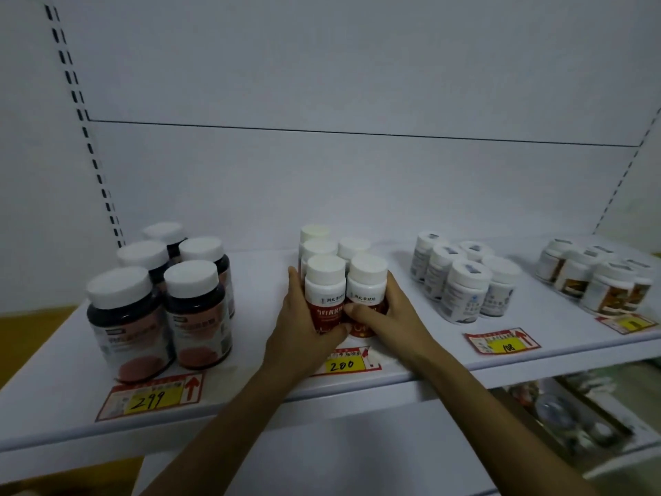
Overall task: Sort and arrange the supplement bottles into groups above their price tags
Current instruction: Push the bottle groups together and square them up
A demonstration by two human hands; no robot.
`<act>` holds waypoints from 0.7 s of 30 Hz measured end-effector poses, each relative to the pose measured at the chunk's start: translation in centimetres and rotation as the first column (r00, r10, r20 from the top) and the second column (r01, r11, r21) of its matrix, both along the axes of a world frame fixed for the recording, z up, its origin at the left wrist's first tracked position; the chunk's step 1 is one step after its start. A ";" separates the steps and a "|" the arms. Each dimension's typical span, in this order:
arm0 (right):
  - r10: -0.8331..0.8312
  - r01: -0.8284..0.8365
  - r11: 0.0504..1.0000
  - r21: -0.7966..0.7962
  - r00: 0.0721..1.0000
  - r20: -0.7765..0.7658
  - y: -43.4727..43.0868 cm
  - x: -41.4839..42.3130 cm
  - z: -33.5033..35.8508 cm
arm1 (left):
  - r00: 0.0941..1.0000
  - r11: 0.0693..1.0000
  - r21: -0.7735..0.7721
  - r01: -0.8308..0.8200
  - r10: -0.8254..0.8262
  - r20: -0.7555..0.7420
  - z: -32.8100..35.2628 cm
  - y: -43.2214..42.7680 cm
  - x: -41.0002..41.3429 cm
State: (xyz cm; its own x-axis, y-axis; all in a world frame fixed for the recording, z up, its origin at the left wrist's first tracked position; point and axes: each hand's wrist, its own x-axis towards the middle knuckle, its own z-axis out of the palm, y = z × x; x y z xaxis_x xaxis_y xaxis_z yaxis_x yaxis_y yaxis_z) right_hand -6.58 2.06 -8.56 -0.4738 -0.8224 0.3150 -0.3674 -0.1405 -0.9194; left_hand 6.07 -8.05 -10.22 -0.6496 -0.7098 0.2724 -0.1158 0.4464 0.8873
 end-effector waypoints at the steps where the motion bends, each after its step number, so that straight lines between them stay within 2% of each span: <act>1: -0.001 0.001 1.000 0.001 1.000 -0.001 0.0 0.0 0.0 | 1.000 1.000 0.000 0.007 -0.007 -0.013 0.1 0.1 0.0; 15: -0.002 0.002 1.000 0.005 0.999 -0.034 0.2 0.1 0.1 | 1.000 0.998 -0.053 -0.018 0.018 -0.001 -0.5 -0.4 -0.1; 18: -0.005 0.005 1.000 -0.011 0.999 -0.035 0.2 0.0 0.1 | 0.997 0.994 -0.068 -0.081 0.079 -0.023 0.5 0.5 0.1; 21: -0.020 0.019 0.999 -0.030 0.999 -0.026 0.4 0.4 0.4 | 0.977 0.972 -0.102 -0.211 0.207 -0.047 1.2 1.1 0.4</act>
State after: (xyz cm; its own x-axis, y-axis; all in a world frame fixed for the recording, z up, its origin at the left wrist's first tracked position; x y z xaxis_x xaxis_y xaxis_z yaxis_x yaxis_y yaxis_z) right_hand -6.13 2.47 -8.12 -0.4809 -0.8034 0.3511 -0.3939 -0.1598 -0.9052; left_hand 6.44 -6.94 -8.98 -0.4785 -0.7946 0.3737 -0.1849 0.5072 0.8417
